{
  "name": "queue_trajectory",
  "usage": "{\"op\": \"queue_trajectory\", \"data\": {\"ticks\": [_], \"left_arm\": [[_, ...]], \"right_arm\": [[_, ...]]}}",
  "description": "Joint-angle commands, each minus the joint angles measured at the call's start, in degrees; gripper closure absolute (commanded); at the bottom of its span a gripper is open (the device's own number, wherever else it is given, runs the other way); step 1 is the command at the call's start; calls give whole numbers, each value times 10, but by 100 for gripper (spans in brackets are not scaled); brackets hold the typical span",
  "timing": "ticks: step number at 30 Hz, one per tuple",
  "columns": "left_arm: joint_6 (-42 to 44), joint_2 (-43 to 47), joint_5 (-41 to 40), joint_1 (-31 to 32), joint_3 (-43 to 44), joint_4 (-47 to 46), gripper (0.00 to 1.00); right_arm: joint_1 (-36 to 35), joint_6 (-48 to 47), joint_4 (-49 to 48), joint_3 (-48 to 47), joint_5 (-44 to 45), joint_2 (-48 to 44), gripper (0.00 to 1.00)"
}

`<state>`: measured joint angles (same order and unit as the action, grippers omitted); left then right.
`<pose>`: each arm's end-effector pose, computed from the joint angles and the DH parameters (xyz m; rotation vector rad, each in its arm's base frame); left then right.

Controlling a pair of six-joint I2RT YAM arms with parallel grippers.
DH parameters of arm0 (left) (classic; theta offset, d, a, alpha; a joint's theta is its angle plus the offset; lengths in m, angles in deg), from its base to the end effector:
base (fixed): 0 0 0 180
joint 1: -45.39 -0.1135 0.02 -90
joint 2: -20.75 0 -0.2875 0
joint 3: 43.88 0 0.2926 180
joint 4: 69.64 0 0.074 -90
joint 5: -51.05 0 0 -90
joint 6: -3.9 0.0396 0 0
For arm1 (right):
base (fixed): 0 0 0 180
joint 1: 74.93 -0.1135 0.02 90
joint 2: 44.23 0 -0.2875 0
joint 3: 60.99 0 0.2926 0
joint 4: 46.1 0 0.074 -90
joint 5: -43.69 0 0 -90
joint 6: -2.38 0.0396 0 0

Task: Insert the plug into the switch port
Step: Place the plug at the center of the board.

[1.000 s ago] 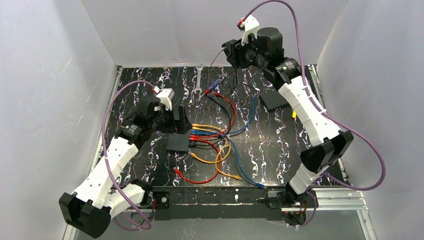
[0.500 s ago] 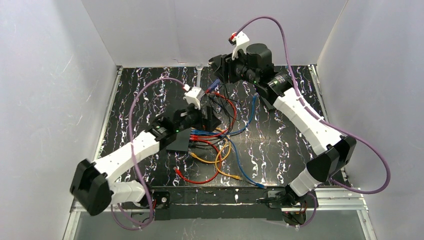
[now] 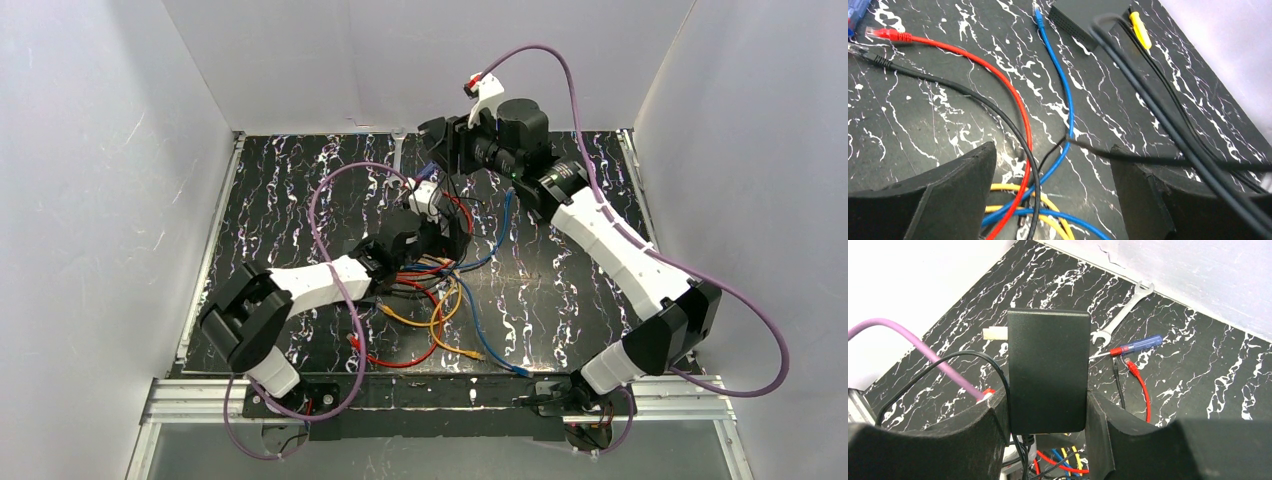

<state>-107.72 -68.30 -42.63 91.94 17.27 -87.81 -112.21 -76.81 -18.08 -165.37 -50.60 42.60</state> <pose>0.2671 -0.2783 0.2449 0.3430 1.7787 -0.8074 0.3122 0.2414 0.4682 -0.4671 1.7408 0.6724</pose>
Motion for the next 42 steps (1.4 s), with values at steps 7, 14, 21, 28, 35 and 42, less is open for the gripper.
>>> {"op": "queue_trajectory", "data": {"ticks": [7,14,21,28,35,42], "left_arm": [[0,-63,-63,6,28,-176,53],[51,3,-88,6,20,-179,100],[124,103,-131,6,53,-120,100],[160,183,-155,1,100,2,100],[245,241,-294,-16,118,176,100],[190,271,-353,-101,161,469,100]], "right_arm": [[-6,19,-64,48,14,-58,99],[-6,6,-69,74,59,-78,99],[-6,-6,-72,92,97,-93,99],[-5,-12,-89,106,95,-88,99],[-20,10,-135,107,21,-35,99],[-93,14,-203,92,14,69,99]]}}
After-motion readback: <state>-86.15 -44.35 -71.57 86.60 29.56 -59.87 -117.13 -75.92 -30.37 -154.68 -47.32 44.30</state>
